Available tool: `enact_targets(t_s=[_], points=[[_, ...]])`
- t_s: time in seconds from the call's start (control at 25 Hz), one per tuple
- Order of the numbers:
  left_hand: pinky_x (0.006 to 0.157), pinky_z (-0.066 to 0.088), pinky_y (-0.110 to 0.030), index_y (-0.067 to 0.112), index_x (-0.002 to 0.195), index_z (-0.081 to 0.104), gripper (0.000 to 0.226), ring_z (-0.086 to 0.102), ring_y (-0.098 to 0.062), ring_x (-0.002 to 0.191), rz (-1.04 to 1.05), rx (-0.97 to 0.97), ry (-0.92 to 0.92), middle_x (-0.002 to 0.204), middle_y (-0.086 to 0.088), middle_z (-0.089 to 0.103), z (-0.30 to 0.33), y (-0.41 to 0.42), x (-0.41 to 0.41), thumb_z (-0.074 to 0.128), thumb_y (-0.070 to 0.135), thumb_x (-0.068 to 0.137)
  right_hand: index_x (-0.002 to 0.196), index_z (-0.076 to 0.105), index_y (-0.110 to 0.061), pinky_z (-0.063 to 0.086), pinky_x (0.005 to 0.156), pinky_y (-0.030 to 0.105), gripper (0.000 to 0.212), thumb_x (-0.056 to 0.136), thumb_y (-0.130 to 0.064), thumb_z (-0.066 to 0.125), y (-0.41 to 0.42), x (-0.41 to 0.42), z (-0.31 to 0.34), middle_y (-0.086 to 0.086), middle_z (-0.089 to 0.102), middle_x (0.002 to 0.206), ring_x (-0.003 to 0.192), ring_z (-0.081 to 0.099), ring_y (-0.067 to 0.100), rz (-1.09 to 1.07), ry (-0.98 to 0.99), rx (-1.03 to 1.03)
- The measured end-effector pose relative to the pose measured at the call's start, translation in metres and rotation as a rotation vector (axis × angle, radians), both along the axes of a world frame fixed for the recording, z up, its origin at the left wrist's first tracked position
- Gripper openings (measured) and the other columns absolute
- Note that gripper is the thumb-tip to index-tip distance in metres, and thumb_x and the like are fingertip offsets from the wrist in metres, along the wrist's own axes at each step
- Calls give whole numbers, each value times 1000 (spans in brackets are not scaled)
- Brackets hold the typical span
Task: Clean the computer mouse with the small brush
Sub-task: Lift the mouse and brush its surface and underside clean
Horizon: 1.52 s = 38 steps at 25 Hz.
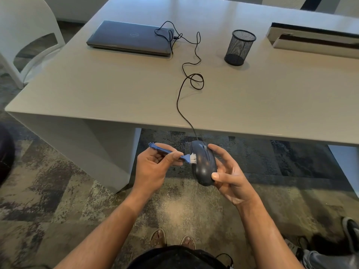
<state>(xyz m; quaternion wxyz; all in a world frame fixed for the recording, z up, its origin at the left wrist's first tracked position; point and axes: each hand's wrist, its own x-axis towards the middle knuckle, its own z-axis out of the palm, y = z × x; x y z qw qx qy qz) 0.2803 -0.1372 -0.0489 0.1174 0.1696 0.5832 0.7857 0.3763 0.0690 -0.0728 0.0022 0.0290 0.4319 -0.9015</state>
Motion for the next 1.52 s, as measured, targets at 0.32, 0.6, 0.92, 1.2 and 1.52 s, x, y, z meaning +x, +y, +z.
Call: enact_targets(t_s=[0.32,0.6,0.92,1.2,1.52], points=[[66,62,-26,14,85,76,13,77,-27,73,-44,-27,-18,85,-15,78,-3,-12,21,80,23,76,138,55,-13,60,82,41,76,68,10,70,0,-1,-3,19,59,138,111,67,32,-19,-19,15],[66,62,-26,17,85,77,8,77,-26,74,-64,-27,-6,85,-12,78,-7,-15,28,78,20,78,135,59,-16,61,80,41,73,67,8,71,3,-1,-1,17,62,135,108,68,32,-47,-34,16],[70,62,-26,16,89,75,16,77,-23,75,112,17,-20,85,-8,78,0,-8,-7,79,28,79,137,56,-13,59,86,42,75,67,11,69,-5,-1,3,22,53,142,115,64,34,28,-4,12],[67,61,-24,24,83,76,7,77,-20,76,47,1,-7,81,-4,78,3,0,-23,74,18,81,136,55,-10,60,86,41,77,63,11,70,-11,0,7,24,53,139,111,66,33,10,-22,27],[64,61,-24,8,85,72,6,75,-21,66,-279,-34,15,81,-14,77,-2,-13,0,74,10,80,135,55,-11,60,84,42,78,62,9,72,-8,1,5,23,55,137,109,67,34,-41,-59,50]])
